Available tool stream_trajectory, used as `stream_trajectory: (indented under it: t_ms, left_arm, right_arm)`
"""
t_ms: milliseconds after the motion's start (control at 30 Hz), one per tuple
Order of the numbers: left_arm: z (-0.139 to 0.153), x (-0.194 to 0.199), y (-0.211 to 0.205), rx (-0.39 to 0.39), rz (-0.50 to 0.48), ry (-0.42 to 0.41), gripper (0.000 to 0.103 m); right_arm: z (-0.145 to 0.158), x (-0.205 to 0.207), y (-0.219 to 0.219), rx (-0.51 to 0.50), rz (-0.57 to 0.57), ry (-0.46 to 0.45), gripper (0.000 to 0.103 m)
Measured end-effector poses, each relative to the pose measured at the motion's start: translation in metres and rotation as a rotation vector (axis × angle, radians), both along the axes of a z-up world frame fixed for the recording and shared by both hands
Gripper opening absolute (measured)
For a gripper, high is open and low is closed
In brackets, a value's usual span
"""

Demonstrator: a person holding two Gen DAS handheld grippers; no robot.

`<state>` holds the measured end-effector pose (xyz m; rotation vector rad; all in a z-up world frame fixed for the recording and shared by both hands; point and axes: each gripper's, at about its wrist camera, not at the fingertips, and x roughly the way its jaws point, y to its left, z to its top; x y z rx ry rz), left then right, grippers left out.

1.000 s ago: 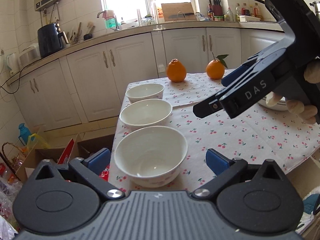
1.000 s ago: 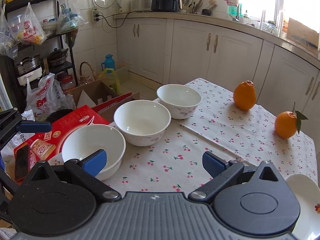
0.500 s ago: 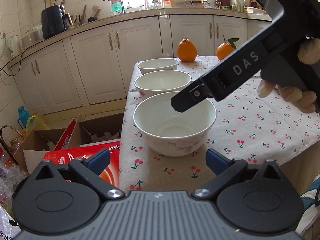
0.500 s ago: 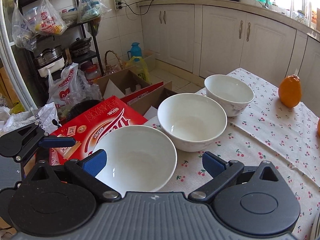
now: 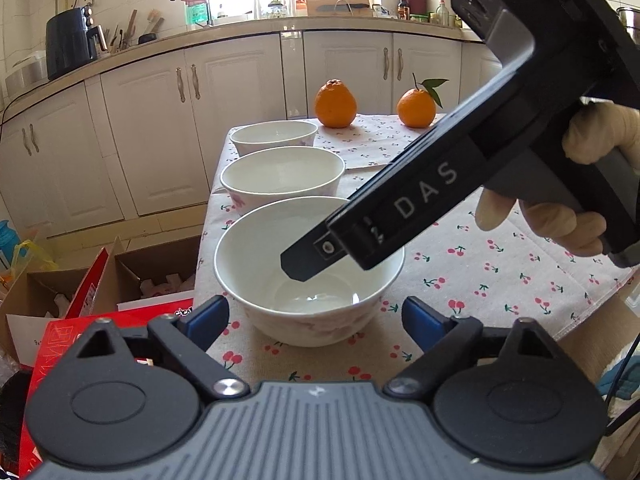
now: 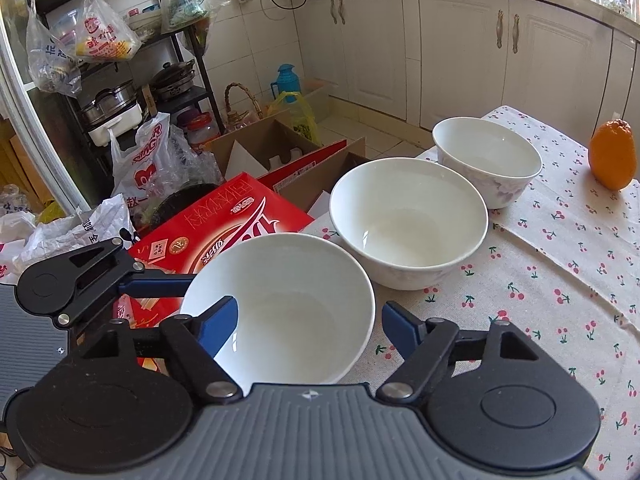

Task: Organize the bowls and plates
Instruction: 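Move the right tool to a white bowl and grip its rim, then lift the white bowl with the right tool and carry it beside the plates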

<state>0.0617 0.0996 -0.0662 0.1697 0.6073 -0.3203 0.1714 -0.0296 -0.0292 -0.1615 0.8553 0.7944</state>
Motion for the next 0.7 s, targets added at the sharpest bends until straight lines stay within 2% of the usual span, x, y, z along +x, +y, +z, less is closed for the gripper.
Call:
stream_trajectory:
  t_ms: [100, 233, 400, 700]
  left_arm:
    - [-0.0009, 0.0024, -0.0006, 0.002, -0.001, 0.005, 0.090]
    - [-0.0003, 0.0040, -0.0012, 0.008, -0.007, 0.003, 0.089]
    - [0.0013, 0.0056, 0.0002, 0.010, 0.003, 0.005, 0.084]
    - [0.0035, 0.0064, -0.0032, 0.028, 0.004, 0.010, 0.084]
  right_arm:
    - [-0.0013, 0.0033, -0.0007, 0.012, 0.004, 0.016, 0.074]
    - [-0.0028, 0.0066, -0.0020, 0.032, 0.009, 0.036, 0.072]
    - [-0.0034, 0.0083, -0.0046, 0.048, 0.008, 0.052, 0.072]
    - [-0.0020, 0.0089, -0.0060, 0.053, 0.008, 0.056, 0.072]
